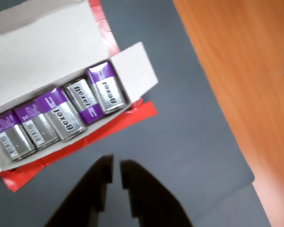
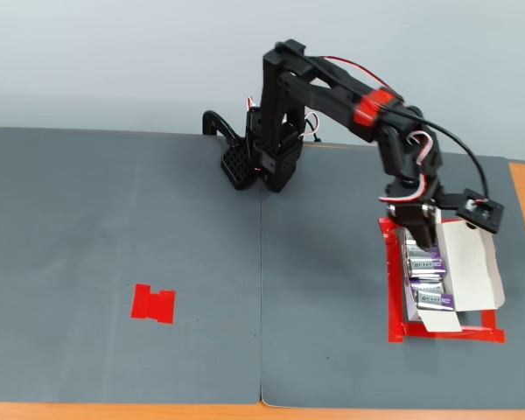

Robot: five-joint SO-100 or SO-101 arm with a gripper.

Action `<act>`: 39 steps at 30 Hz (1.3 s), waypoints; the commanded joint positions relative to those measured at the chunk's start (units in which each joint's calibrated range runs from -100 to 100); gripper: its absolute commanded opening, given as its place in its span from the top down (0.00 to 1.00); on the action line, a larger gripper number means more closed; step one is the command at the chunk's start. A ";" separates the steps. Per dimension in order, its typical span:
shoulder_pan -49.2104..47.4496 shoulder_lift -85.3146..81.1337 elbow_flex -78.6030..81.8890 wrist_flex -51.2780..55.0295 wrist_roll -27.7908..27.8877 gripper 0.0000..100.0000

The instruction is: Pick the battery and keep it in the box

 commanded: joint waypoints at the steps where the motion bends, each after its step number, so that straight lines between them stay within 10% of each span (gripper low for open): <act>1: 4.31 -8.83 2.85 0.92 -0.28 0.98; 39: 39.30 -87.09 79.65 -7.58 -0.33 0.98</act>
